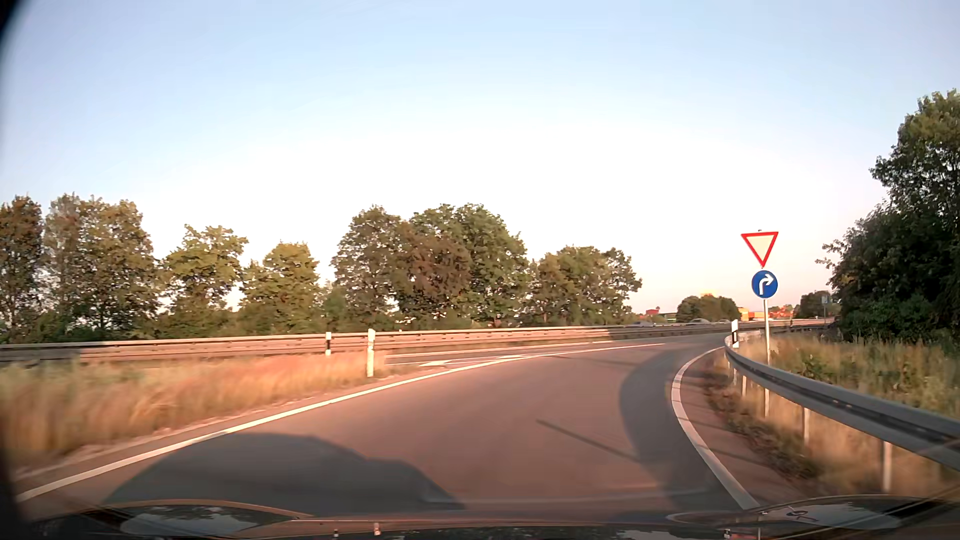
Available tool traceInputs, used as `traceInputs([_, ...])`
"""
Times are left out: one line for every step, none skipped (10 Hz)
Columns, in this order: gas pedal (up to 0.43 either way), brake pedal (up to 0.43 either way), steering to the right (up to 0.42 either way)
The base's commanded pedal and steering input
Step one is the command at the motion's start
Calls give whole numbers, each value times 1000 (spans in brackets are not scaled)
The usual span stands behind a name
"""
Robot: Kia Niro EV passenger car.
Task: Follow the waypoints while adhering to traffic rules and regulations
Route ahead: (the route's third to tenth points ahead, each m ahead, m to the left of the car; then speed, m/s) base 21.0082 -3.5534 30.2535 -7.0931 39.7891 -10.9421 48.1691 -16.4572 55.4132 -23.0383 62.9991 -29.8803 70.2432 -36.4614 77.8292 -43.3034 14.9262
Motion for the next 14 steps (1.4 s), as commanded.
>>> traceInputs([260,18,110])
traceInputs([260,12,110])
traceInputs([260,12,111])
traceInputs([268,12,111])
traceInputs([268,18,111])
traceInputs([268,18,110])
traceInputs([268,18,109])
traceInputs([268,18,106])
traceInputs([268,18,103])
traceInputs([268,18,102])
traceInputs([287,18,99])
traceInputs([287,18,99])
traceInputs([287,18,97])
traceInputs([287,18,94])
